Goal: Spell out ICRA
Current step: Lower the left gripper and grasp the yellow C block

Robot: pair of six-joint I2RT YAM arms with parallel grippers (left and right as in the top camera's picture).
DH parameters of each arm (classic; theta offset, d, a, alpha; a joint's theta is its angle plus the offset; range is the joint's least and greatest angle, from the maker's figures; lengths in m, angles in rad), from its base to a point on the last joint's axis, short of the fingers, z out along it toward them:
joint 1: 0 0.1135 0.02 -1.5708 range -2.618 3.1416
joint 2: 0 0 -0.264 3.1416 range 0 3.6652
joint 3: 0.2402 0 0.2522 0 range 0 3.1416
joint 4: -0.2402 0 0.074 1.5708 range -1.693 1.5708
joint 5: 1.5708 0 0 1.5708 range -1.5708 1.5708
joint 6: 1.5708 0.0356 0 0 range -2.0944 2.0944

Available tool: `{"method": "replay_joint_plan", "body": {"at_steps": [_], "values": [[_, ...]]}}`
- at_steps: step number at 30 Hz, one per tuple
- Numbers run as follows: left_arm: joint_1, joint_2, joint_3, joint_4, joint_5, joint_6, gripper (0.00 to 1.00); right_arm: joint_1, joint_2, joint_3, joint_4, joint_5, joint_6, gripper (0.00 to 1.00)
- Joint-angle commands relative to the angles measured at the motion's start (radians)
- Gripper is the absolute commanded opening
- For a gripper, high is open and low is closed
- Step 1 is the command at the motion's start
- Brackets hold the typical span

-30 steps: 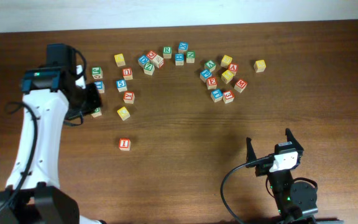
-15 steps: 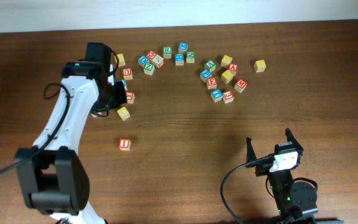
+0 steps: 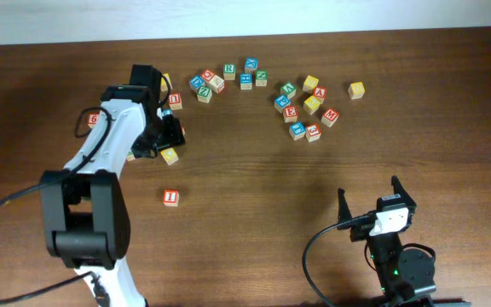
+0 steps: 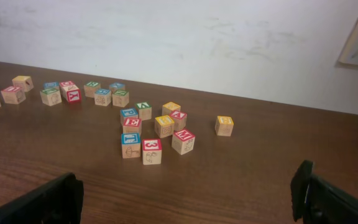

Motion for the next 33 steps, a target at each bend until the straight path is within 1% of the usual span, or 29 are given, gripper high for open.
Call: {"method": "replay_joint_plan", "body": {"at_steps": [1,2,4,6,8,9,11,14,17,20,22,23,24,25,26,27,31,33], "values": [[0.003,0.037,0.003,0.024,-0.018,-0.007,0.77,-0.007,-0.008,-0.005,-0.008,-0.001,0.012,0.98],[0.002,0.040,0.003,0.030,-0.025,-0.007,0.75,-0.007,-0.008,-0.005,-0.008,-0.001,0.012,0.98],[0.002,0.042,0.003,0.042,-0.043,-0.006,0.62,-0.007,-0.008,-0.005,-0.008,-0.001,0.012,0.98],[0.002,0.043,0.003,0.060,-0.071,-0.006,0.58,-0.007,-0.008,-0.005,-0.008,-0.001,0.012,0.98],[0.002,0.044,0.003,0.072,-0.077,-0.007,0.49,-0.007,-0.008,-0.005,-0.008,-0.001,0.012,0.98],[0.002,0.044,0.003,0.072,-0.077,-0.007,0.46,-0.007,-0.008,-0.005,-0.008,-0.001,0.012,0.98],[0.002,0.044,0.003,0.068,-0.076,-0.007,0.46,-0.007,-0.008,-0.005,-0.008,-0.001,0.012,0.98],[0.002,0.044,-0.010,0.068,-0.077,-0.007,0.50,-0.007,-0.008,-0.005,-0.008,-0.001,0.012,0.98],[0.002,0.044,-0.031,0.079,-0.077,-0.007,0.51,-0.007,-0.008,-0.005,-0.008,-0.001,0.012,0.98],[0.002,0.044,-0.050,0.088,-0.077,-0.007,0.52,-0.007,-0.008,-0.005,-0.008,-0.001,0.012,0.98],[0.002,0.044,-0.063,0.098,-0.077,-0.007,0.50,-0.007,-0.008,-0.005,-0.008,-0.001,0.012,0.98],[0.002,0.044,-0.071,0.106,-0.076,-0.007,0.48,-0.007,-0.008,-0.005,-0.008,-0.001,0.012,0.98],[0.002,0.044,-0.079,0.114,-0.076,-0.007,0.43,-0.007,-0.008,-0.005,-0.008,-0.001,0.012,0.98],[0.002,0.044,-0.082,0.116,-0.076,-0.007,0.36,-0.007,-0.008,-0.005,-0.008,-0.001,0.012,0.98],[0.002,0.044,-0.082,0.117,-0.076,-0.007,0.31,-0.007,-0.008,-0.005,-0.008,-0.001,0.012,0.98],[0.002,0.044,-0.082,0.119,-0.076,-0.007,0.28,-0.007,-0.008,-0.005,-0.008,-0.001,0.012,0.98],[0.002,0.044,-0.082,0.124,-0.076,-0.007,0.24,-0.007,-0.008,-0.005,-0.008,-0.001,0.012,0.98],[0.002,0.044,-0.083,0.124,-0.064,-0.007,0.24,-0.007,-0.008,-0.005,-0.008,-0.001,0.012,0.98]]}}
